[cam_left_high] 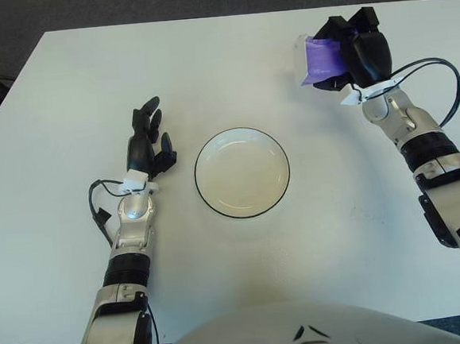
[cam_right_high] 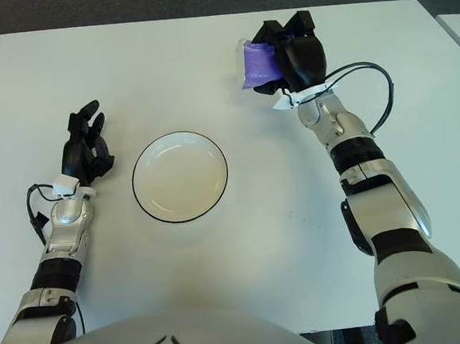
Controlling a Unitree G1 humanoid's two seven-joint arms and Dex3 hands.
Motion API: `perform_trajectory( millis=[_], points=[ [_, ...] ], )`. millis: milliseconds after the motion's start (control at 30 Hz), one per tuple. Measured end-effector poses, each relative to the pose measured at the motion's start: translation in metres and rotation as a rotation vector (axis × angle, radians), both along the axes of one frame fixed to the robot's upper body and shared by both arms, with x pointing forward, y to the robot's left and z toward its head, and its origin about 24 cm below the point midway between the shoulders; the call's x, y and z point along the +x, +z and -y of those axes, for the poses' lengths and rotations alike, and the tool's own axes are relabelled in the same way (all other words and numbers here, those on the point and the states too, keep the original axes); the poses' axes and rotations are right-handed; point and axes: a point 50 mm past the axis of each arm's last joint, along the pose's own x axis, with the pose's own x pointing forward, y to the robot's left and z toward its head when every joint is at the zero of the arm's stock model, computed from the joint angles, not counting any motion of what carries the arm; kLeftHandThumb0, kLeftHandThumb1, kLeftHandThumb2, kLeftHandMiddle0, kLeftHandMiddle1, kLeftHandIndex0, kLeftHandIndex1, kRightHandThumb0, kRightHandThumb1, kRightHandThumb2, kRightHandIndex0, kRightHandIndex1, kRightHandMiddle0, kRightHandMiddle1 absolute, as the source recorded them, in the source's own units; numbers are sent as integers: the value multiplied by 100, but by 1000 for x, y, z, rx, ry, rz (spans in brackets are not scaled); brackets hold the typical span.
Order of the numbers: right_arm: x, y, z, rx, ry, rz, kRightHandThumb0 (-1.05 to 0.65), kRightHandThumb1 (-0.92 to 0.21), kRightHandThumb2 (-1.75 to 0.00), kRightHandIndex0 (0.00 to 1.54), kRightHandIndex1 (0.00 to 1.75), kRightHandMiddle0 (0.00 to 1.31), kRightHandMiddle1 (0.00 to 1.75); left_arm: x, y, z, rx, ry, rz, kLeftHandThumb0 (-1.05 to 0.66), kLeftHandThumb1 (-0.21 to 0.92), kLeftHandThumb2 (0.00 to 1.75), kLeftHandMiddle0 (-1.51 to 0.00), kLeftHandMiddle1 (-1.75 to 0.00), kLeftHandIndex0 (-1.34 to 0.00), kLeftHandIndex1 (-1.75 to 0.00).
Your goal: Put the tissue paper into the plate.
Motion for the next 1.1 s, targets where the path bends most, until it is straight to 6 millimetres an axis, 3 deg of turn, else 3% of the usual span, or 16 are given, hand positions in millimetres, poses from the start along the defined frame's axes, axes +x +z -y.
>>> perform_trajectory(
  millis=[567, 767, 1100],
  points=[
    [-20, 32, -22, 21, 93, 60, -23, -42, -116, 135, 175, 107, 175, 0, 0, 0, -5, -3, 3, -61, 92, 82, -37, -3, 0, -78],
    [-33, 42, -38, 38, 188, 47, -19, -40, -119, 133, 175, 104, 175, 0, 0, 0, -7, -3, 3, -61, 92, 81, -37, -3, 0, -78],
    [-59, 40, -63, 29, 358, 57, -15, -38, -122, 131, 175, 102, 175, 0, 1, 1, -7, -6, 9, -62, 92, 82, -37, -3, 0, -79]
  ],
)
